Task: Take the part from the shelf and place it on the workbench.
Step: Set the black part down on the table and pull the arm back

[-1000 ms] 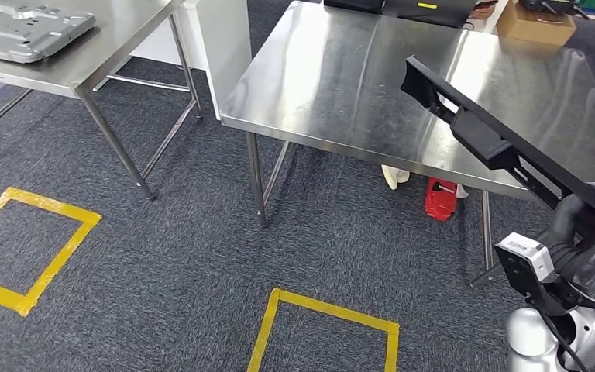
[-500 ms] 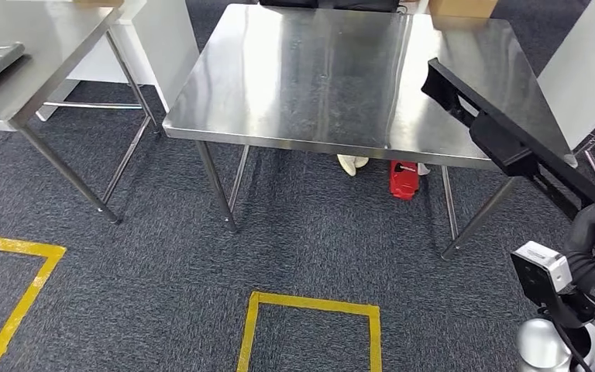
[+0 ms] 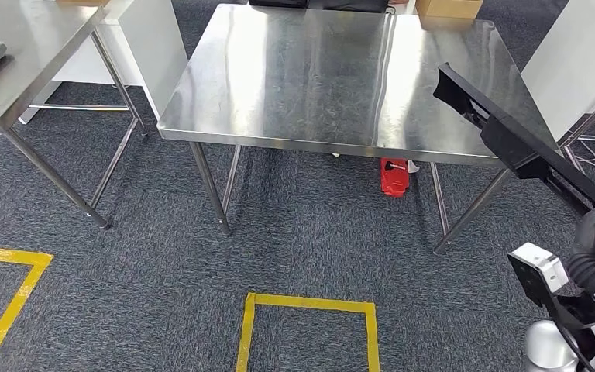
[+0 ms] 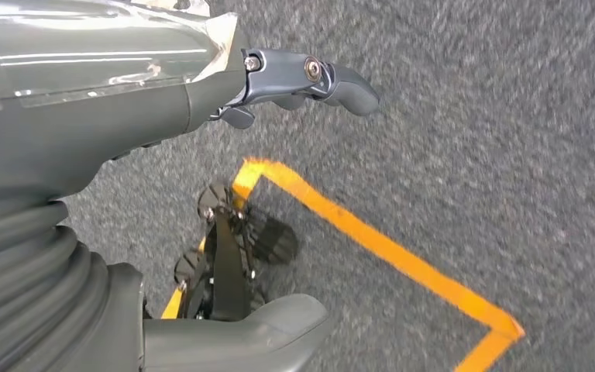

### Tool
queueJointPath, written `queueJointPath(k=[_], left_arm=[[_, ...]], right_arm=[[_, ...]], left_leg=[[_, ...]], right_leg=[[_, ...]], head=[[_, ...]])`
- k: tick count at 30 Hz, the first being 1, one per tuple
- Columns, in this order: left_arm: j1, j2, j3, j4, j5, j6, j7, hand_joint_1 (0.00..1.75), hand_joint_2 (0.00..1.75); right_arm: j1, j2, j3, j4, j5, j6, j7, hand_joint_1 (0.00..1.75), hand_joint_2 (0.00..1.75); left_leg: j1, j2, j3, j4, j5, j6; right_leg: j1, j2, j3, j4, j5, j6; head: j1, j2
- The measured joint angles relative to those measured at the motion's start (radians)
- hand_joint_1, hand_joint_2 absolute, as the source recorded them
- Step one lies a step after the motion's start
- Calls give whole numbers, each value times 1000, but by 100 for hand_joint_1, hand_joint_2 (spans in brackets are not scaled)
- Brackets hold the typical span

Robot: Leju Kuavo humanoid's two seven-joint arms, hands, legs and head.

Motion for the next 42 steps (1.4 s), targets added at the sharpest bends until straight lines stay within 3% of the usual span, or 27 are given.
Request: queueJointPath(k=[4,14,24,37,39,42], left_arm=[[0,0,0,0,-5,-4,0,0,175],[0,0,1,0,-15,-5,10,0,175],[-1,0,1,0,-35,19,28,0,175],[-1,0,6,0,-33,20,34,0,175],[-1,0,6,0,-33,21,34,0,175],[-2,-2,6,0,-35,20,35,0,175]], right_arm=[[-26,-26,8,5,35,0,18,175,175],[-140,-125,103,60,153,0,123,175,175],[-251,-175,206,131,245,0,184,175,175],[-278,-202,253,175,261,0,200,175,175],[-278,-203,255,179,262,0,201,175,175],[-281,-208,257,181,262,0,203,175,175]], left_leg=[[-3,0,-2,0,1,4],[-2,0,-3,1,3,8],[2,0,-3,1,3,7],[2,0,-5,1,3,7],[1,0,-5,1,4,13],[14,6,12,-34,23,31]], right_leg=[[-3,0,0,-2,2,6],[-4,0,-3,-2,4,8],[-3,0,-4,-1,4,8],[-2,-1,-5,-1,4,8],[-9,0,-3,-8,8,15],[-8,-7,-13,6,-2,23]], head=[[0,0],[0,0],[-1,0],[0,0],[-1,0],[1,0]])
